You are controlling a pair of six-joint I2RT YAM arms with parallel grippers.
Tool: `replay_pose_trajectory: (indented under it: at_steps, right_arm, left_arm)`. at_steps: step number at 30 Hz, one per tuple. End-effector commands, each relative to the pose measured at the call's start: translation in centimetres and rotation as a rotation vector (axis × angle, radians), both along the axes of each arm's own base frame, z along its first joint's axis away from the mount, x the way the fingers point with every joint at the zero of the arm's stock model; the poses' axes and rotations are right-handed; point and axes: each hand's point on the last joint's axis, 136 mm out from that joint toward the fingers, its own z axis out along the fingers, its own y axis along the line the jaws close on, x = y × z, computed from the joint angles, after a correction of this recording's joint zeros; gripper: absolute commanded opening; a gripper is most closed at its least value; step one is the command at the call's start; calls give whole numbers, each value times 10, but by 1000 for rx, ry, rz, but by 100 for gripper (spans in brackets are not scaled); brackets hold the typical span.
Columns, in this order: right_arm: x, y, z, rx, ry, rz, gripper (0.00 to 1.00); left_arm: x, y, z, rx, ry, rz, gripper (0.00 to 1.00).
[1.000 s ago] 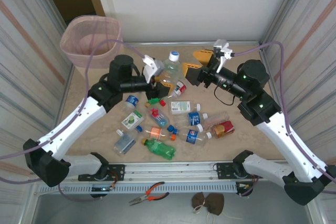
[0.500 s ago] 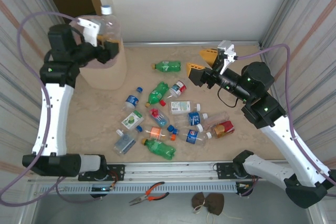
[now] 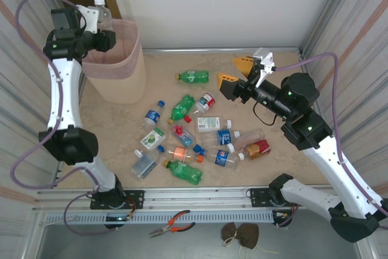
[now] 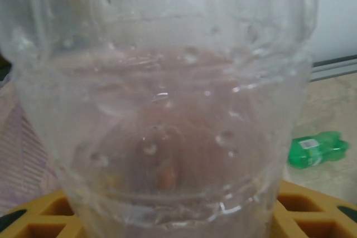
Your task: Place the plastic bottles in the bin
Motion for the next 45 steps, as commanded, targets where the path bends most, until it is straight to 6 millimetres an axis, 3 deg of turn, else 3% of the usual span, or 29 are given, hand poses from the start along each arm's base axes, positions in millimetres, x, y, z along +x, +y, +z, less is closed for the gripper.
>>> replay_pose_trajectory:
  at_steps: [1,13,17,21,26,35,41,45]
  right_arm:
    - [-3,-1,13,27,-30,3,75]
    - [2,3,-1,13,-13,11,72]
    - [2,1,-5,-9,-11,-4,72]
    - [2,-1,-8,-12,-3,-8,72]
    - [2,-3,-8,-3,7,-13,72]
    - [3,-10,-15,-6,49,-52,72]
    - [17,-20,-46,-19,196,-142,73]
    - [28,-33,-78,-29,339,-250,73]
  left_arm:
    - [10,13,-18,41,66,19,54]
    - [31,12,-125,-18,314,-2,56]
    - [31,13,-147,-28,370,2,59]
    - [32,11,-155,-41,387,-7,63]
    - [32,8,-142,-52,356,-11,69]
    - [22,1,-92,-70,246,-25,75]
    - [6,-19,-46,-135,134,-101,75]
    - [-9,-34,-14,-207,57,-153,75]
